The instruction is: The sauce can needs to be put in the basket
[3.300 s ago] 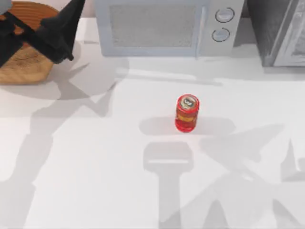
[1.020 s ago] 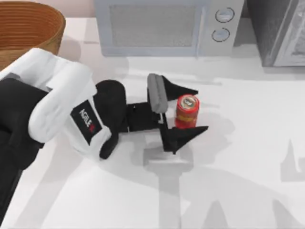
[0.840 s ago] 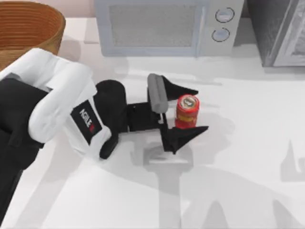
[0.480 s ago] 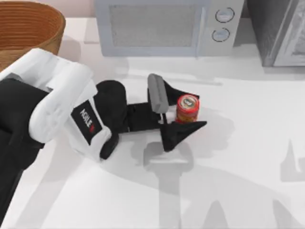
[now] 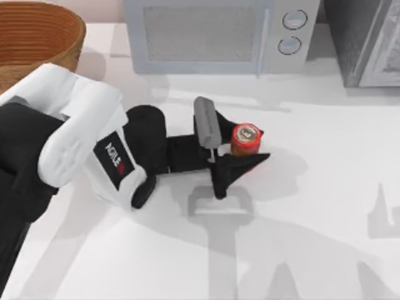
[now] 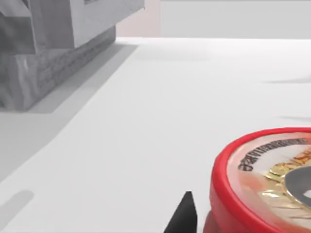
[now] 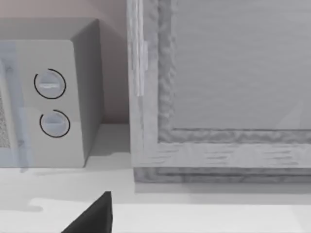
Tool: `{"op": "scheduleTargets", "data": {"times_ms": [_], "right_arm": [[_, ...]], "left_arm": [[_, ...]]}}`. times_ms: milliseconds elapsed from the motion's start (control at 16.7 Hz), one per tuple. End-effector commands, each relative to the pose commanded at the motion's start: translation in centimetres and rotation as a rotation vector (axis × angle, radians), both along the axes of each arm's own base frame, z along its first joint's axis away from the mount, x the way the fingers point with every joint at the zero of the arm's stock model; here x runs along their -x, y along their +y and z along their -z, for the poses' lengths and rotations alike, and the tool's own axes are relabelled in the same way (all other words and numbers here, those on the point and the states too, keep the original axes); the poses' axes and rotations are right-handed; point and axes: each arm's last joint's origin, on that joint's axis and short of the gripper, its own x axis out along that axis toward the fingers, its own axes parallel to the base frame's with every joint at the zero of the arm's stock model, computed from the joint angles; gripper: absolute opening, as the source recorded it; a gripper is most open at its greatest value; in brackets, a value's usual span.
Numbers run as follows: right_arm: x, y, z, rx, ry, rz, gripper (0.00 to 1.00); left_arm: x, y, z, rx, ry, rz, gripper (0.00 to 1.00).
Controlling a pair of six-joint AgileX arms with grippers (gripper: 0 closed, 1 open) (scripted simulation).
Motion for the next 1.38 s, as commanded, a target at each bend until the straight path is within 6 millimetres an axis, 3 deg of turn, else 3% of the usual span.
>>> {"op": "scheduleTargets", "data": {"times_ms": [540, 660, 840, 1020, 1140, 1380], "right_arm": [[0.0, 0.0, 0.0, 0.0, 0.0, 0.0, 1.0], [0.0, 0.0, 0.0, 0.0, 0.0, 0.0, 1.0], [0.0, 0.0, 0.0, 0.0, 0.0, 0.0, 1.0], [0.0, 0.0, 0.0, 0.0, 0.0, 0.0, 1.0], [0.0, 0.0, 0.0, 0.0, 0.0, 0.0, 1.0], [0.0, 0.0, 0.0, 0.0, 0.0, 0.0, 1.0]], "left_arm": [[-0.1, 0.1, -0.1, 0.0, -0.001, -0.002, 0.0], [-0.6, 0.3, -1.1, 0.003, -0.016, 0.007, 0.0], [-2.5, 1.6, -4.9, 0.01, -0.062, 0.022, 0.0], [-4.8, 4.8, -10.0, 0.012, -0.112, 0.013, 0.0], [-6.2, 8.1, -13.6, 0.011, -0.141, -0.014, 0.0], [-8.1, 17.9, -18.9, -0.002, -0.136, -0.163, 0.0]]}}
